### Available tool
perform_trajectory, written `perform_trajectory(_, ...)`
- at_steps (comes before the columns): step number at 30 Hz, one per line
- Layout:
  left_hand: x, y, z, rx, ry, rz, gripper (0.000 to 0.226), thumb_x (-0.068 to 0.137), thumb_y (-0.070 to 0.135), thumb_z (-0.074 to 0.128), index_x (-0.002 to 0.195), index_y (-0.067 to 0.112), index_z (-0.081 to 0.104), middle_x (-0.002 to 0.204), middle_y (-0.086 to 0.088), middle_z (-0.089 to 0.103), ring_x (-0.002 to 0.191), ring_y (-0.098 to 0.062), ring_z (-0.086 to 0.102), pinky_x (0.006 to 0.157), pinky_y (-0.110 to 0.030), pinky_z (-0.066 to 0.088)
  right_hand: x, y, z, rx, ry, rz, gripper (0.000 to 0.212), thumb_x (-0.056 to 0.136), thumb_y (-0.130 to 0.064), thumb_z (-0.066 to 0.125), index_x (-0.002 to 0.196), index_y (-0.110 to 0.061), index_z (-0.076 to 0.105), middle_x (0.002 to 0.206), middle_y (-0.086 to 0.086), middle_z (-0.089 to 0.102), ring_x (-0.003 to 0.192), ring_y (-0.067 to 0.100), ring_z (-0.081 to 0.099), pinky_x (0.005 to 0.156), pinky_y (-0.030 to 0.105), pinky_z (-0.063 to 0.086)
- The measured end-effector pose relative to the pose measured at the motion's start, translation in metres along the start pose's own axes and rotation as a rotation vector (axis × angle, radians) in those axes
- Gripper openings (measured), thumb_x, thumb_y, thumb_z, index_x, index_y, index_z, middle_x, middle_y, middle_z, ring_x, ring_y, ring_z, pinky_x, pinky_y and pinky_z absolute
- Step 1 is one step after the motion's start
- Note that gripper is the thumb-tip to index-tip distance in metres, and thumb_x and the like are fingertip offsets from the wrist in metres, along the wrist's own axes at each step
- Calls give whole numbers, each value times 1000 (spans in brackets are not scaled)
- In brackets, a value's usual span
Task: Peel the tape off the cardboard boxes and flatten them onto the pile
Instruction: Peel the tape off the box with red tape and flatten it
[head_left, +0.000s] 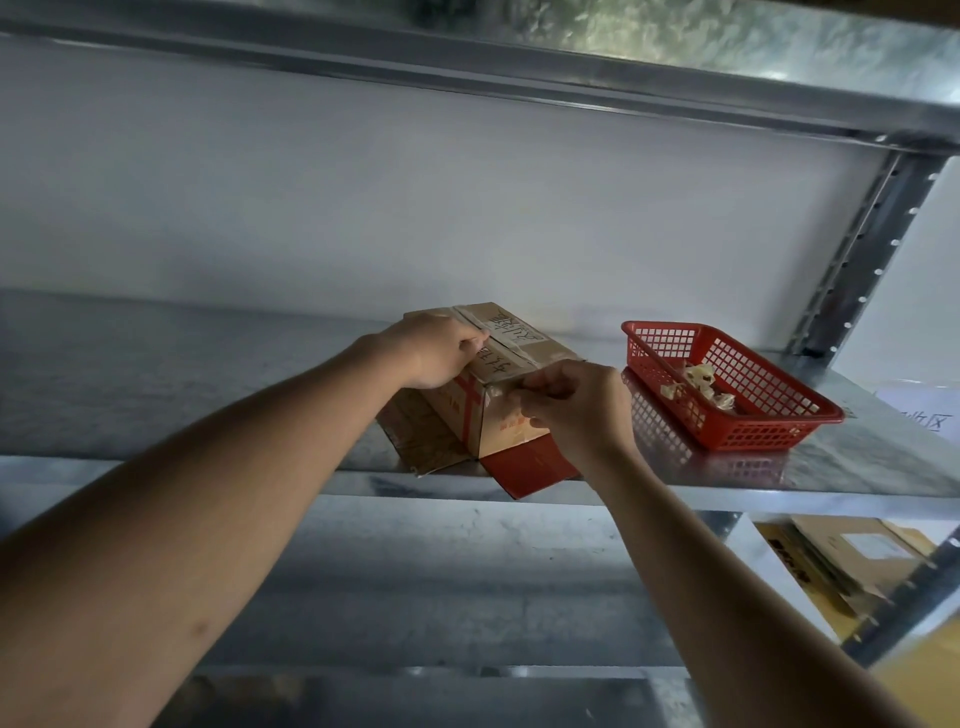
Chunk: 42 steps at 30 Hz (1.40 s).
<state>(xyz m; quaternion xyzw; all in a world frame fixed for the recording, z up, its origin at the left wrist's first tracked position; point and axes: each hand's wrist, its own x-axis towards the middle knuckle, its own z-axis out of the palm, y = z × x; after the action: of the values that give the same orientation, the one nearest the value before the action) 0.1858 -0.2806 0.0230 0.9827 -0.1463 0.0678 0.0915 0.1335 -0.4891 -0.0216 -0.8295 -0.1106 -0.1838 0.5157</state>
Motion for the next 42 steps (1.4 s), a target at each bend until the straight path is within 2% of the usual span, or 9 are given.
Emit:
perform_trajectory(8,0,2,4,31,38,-28,46,112,41,26,150,37,51,138,-5,60,115,-25,57,87,-37,47,-21,-2,8,233,-4,203,16,84,-18,86,95,-20,74,73,-6,78,68,13,77,63,28,64)
perform_trajectory(12,-1,2,6,35,48,-17,42,112,36,27,119,25,67,87,3,55,79,-15,51,68,-34,39,-28,-5,4,208,-84,96,10,89,-13,80,87,-22,79,79,-5,78,73,14,76,68,24,62)
perform_trajectory(14,-2,3,6,36,62,-16,41,113,35,27,97,23,64,81,0,52,72,-14,47,65,-34,36,-29,-6,3,136,-73,12,16,89,-15,80,85,-30,79,83,-12,77,77,9,74,70,18,59)
perform_trajectory(17,-2,4,5,37,66,4,41,113,33,27,110,24,67,97,0,61,89,-18,54,76,-35,42,-25,-5,4,0,17,-92,20,85,-23,84,85,-42,78,99,-22,71,91,2,67,72,13,53)
perform_trajectory(20,-3,5,2,28,52,0,43,112,31,26,134,25,63,130,-4,63,115,-23,57,94,-40,49,-21,-5,10,-17,146,-71,16,81,-25,88,88,-38,81,102,-18,71,83,4,67,72,25,58)
perform_trajectory(28,0,5,4,76,36,-13,42,112,32,27,131,28,63,131,-3,63,114,-24,58,97,-45,52,-26,-9,32,139,313,-60,28,89,-19,81,83,-46,76,79,-20,76,74,6,75,71,39,64)
perform_trajectory(32,2,3,4,67,38,-18,38,111,28,30,129,26,64,125,-5,63,111,-26,59,96,-47,53,-28,-7,37,271,293,-47,5,89,-20,79,93,-21,81,86,-6,79,82,17,77,77,51,64)
perform_trajectory(36,4,3,6,67,56,-6,38,111,28,30,126,26,65,106,0,61,100,-22,59,84,-41,53,-30,-11,39,214,281,-29,17,75,-40,88,82,-28,77,82,-13,77,78,8,75,73,44,64)
perform_trajectory(42,3,0,6,65,59,0,40,112,30,28,131,27,63,117,-5,64,99,-23,60,87,-42,55,-29,-6,38,333,247,9,26,82,-5,85,96,-20,69,86,-3,80,82,12,77,68,29,61)
